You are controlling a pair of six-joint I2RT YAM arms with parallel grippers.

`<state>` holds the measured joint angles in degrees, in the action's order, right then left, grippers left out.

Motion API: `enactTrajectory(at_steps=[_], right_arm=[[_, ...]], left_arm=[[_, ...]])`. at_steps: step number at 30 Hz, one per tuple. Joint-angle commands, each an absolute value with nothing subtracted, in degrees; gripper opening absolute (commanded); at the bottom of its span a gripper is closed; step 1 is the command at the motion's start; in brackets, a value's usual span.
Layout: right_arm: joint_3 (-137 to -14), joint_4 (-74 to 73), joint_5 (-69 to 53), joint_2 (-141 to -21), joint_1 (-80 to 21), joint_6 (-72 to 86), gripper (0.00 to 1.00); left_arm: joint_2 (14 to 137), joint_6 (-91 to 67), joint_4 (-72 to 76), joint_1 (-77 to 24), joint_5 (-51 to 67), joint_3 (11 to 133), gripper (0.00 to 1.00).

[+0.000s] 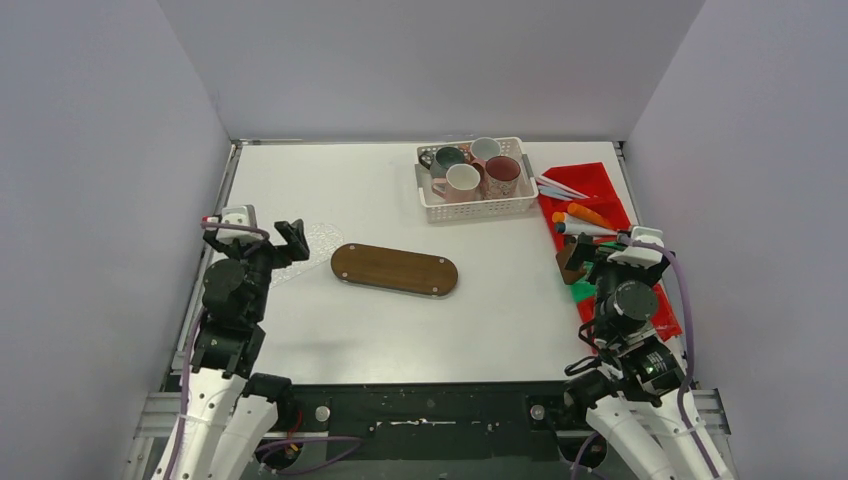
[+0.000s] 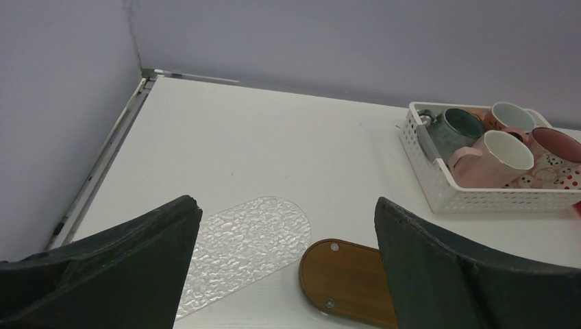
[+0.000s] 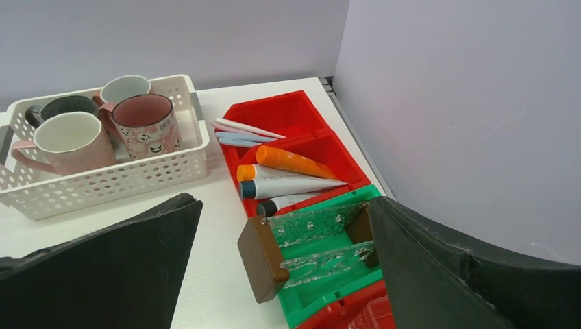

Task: Prepare toiletry sets of a toothbrush and toothpaste on the tray
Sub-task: Pick up the cup from the storage box.

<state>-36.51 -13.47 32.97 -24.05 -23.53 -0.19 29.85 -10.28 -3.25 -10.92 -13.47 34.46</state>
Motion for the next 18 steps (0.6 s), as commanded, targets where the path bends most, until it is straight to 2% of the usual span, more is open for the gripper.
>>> enactTrajectory(at_steps=[1,8,18], right_arm=[[-36.4,-11.3,31.5,-22.5,-22.9,0.0,1.00],[-36.6,-11.5,28.4,-22.6,-22.9,0.0,1.00],[-36.7,-11.8,25.8,-23.0,-22.9,1.5,1.00]], left_arm=[[36.0,-10.2,-0.8,-10.5,-5.6,40.1,0.97],[51.3,-13.2,-3.2,-10.9,5.0,48.2,0.97],[67.3,-13.9,-3.1,-16.1,8.5,59.7,0.97]])
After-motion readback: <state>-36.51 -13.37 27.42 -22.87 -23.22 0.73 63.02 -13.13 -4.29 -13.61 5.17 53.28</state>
